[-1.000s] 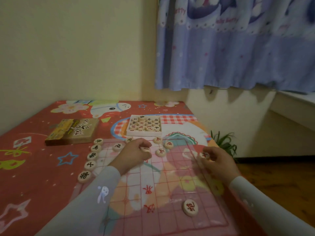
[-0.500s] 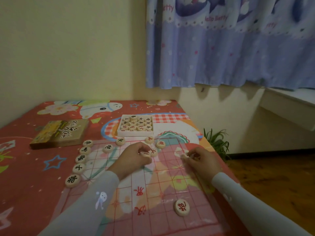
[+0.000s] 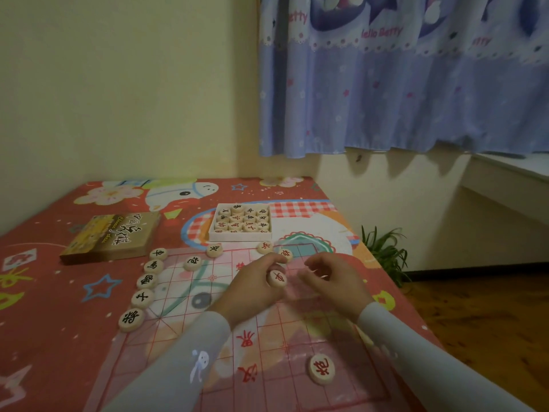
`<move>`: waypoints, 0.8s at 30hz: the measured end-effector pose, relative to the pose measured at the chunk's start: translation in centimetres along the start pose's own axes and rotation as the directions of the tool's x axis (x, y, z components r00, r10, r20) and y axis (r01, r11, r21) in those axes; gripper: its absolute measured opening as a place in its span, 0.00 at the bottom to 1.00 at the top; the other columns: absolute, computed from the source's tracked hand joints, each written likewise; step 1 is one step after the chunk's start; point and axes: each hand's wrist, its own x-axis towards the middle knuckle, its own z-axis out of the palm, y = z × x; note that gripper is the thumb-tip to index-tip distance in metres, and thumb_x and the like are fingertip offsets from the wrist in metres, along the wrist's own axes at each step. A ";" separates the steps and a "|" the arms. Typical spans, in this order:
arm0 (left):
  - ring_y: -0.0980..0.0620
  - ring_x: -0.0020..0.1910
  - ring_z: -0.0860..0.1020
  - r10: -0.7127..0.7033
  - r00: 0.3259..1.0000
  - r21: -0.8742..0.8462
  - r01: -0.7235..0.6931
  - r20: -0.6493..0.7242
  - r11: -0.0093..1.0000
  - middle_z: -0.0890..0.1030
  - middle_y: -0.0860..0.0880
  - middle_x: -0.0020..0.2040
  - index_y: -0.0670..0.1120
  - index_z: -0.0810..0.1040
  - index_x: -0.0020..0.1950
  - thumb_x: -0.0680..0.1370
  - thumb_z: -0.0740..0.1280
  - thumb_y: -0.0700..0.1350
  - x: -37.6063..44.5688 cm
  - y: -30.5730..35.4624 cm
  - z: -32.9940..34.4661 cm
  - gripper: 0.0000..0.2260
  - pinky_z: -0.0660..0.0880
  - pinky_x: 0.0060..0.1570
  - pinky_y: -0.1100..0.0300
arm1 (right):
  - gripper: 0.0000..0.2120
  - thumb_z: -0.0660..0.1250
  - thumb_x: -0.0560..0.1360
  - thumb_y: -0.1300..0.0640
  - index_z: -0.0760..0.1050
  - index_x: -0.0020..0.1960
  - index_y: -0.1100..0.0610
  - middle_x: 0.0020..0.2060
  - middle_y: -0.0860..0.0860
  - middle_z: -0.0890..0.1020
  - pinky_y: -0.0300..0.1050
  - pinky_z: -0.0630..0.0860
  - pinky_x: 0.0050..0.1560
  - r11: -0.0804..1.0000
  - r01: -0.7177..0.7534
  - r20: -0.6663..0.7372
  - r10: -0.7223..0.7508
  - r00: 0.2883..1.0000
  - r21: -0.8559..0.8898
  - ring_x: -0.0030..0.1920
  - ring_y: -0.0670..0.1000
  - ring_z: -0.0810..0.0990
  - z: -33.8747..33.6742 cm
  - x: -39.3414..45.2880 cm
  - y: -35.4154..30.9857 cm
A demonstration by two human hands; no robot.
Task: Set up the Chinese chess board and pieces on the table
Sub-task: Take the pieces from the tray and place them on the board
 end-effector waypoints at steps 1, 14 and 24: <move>0.60 0.52 0.78 0.024 1.000 0.026 -0.024 -0.007 0.999 0.79 0.57 0.54 0.58 0.73 0.63 0.70 0.72 0.41 0.0 0.3 0.2 0.24 0.75 0.46 0.69 | 0.10 0.71 0.71 0.46 0.77 0.48 0.48 0.42 0.43 0.80 0.46 0.80 0.48 0.999 -0.018 0.029 0.017 0.999 0.030 0.43 0.43 0.80 0.6 -0.1 -0.6; 0.57 0.49 0.78 0.001 0.994 0.037 0.003 -0.108 0.999 0.80 0.56 0.51 0.55 0.71 0.65 0.73 0.72 0.42 -0.6 -0.4 -1.5 0.23 0.74 0.46 0.66 | 0.13 0.71 0.72 0.48 0.75 0.54 0.51 0.43 0.43 0.80 0.41 0.78 0.47 0.991 -0.116 0.007 0.116 0.993 -0.067 0.42 0.40 0.78 0.6 1.0 -0.4; 0.60 0.50 0.78 -0.110 0.982 -0.079 0.099 -0.152 0.992 0.80 0.56 0.52 0.57 0.73 0.61 0.71 0.74 0.43 0.6 -1.7 -2.5 0.21 0.77 0.51 0.59 | 0.17 0.71 0.72 0.51 0.77 0.58 0.54 0.51 0.48 0.80 0.30 0.69 0.37 0.978 -0.127 -0.048 0.120 0.992 -0.164 0.45 0.45 0.78 0.0 3.7 1.9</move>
